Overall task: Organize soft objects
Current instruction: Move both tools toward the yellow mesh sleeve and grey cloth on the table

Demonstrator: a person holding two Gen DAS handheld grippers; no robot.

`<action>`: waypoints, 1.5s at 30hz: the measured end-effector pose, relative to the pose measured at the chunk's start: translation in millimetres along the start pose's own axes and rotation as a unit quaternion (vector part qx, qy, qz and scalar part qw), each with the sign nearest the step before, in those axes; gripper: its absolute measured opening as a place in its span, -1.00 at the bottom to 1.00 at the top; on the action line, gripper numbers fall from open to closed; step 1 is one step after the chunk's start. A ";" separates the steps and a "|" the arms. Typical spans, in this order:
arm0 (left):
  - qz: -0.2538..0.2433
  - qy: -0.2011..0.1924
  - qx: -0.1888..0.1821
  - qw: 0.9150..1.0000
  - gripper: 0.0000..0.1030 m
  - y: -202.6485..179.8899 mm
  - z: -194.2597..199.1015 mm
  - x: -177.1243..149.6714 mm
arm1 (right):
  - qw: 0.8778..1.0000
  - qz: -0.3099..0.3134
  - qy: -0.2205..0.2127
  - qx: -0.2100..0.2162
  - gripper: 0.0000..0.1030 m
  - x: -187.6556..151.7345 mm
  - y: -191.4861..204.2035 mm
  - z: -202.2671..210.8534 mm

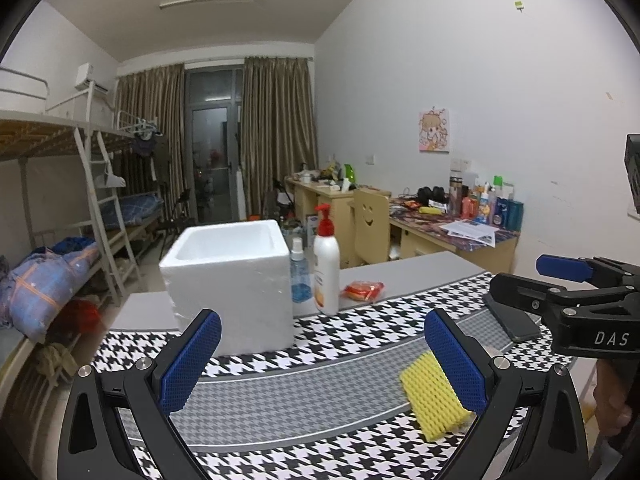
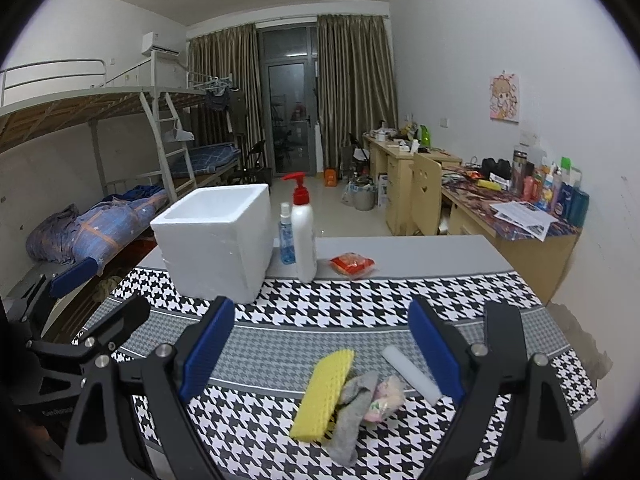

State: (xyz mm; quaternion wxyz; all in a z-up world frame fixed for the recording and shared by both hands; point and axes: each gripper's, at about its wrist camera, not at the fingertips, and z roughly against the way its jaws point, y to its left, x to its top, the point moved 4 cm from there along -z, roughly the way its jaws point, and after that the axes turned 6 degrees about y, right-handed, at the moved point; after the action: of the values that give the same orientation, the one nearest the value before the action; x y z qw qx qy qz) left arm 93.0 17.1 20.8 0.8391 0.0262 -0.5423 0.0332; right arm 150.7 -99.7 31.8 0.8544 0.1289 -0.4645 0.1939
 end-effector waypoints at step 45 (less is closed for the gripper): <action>-0.032 0.101 -0.076 0.992 0.98 -67.6 -73.9 -53.5 | 0.996 -0.046 0.040 -0.061 0.78 -53.8 -62.0 -20.9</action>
State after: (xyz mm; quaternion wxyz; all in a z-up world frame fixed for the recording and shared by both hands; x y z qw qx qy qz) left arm 143.9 -45.8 -58.9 0.8897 -0.0236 -0.4549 -0.0320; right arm 167.7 -158.0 -27.3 0.8865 0.0900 -0.4347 0.1303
